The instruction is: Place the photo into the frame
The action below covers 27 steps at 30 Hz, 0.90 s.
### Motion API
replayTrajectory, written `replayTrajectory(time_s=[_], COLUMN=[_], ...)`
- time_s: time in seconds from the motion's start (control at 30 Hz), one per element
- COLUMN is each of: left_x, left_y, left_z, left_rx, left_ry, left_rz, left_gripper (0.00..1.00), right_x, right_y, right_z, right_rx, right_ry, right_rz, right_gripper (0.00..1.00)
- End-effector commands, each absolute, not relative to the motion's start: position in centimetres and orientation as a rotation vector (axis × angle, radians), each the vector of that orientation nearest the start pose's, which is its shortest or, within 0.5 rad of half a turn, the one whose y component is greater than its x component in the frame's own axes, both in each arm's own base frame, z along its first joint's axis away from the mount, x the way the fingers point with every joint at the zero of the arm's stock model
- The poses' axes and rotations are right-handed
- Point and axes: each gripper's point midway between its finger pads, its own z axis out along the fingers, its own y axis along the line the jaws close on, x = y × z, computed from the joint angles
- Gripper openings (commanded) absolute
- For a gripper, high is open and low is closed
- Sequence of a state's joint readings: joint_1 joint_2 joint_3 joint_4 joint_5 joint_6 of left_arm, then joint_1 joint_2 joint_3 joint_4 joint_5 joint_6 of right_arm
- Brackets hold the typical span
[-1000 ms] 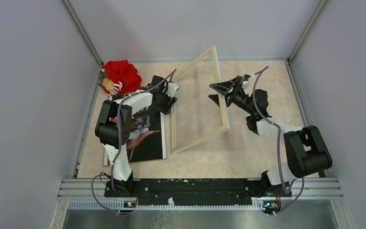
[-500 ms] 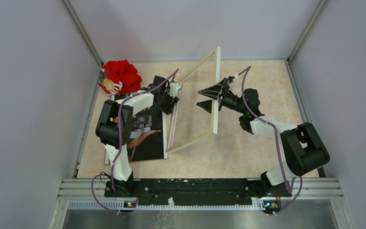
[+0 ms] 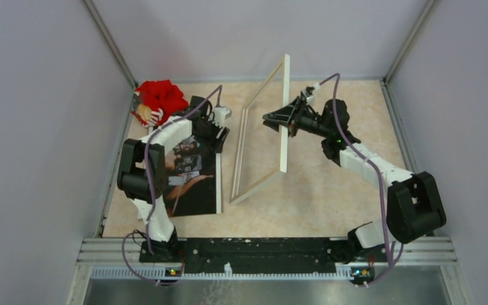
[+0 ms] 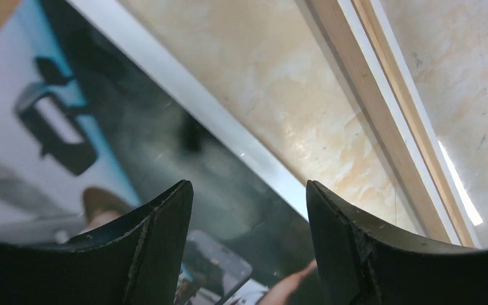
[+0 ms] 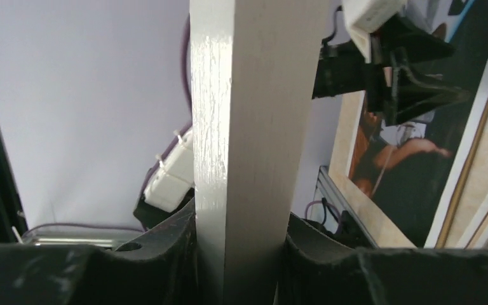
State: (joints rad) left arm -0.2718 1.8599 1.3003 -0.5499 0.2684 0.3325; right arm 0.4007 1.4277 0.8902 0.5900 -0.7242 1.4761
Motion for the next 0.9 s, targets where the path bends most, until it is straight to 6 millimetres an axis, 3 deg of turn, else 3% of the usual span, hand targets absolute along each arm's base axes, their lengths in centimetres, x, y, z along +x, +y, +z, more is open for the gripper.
replayTrajectory(time_s=[0.0,0.2,0.27,0.33,0.43,0.67,0.73,0.87], left_x=[39.3,37.2,36.3,35.8,35.2,34.4,34.0,32.9], left_y=[-13.0,-12.9,-12.9,-12.5,-12.1,-12.3,-12.2,-12.0], left_z=[11.3,15.2,15.5,15.3,14.5,13.9,13.5,12.4], left_rx=[0.841,0.905,0.923,0.934,0.948,0.945,0.952,0.984], left_ry=[2.403,2.295,2.290,2.305,2.332,2.354,2.366,2.377], left_rz=[-0.324,-0.337,-0.349,-0.332,-0.321,-0.358,-0.365,-0.367], left_gripper=[0.74,0.77,0.77,0.77,0.77,0.77,0.77,0.77], right_x=[32.6,33.7,33.8,34.1,34.3,35.9,36.3,36.9], right_y=[28.7,29.1,29.4,30.2,31.5,32.9,33.2,33.2], right_z=[32.8,32.9,33.2,33.4,33.6,32.7,33.5,37.1], right_rx=[0.248,0.224,0.216,0.197,0.169,0.254,0.278,0.289], right_ry=[1.903,1.921,1.913,1.917,1.921,1.880,1.831,1.688], right_rz=[1.780,1.727,1.730,1.729,1.744,1.781,1.829,1.953], right_gripper=[0.25,0.19,0.17,0.13,0.00,0.00,0.00,0.00])
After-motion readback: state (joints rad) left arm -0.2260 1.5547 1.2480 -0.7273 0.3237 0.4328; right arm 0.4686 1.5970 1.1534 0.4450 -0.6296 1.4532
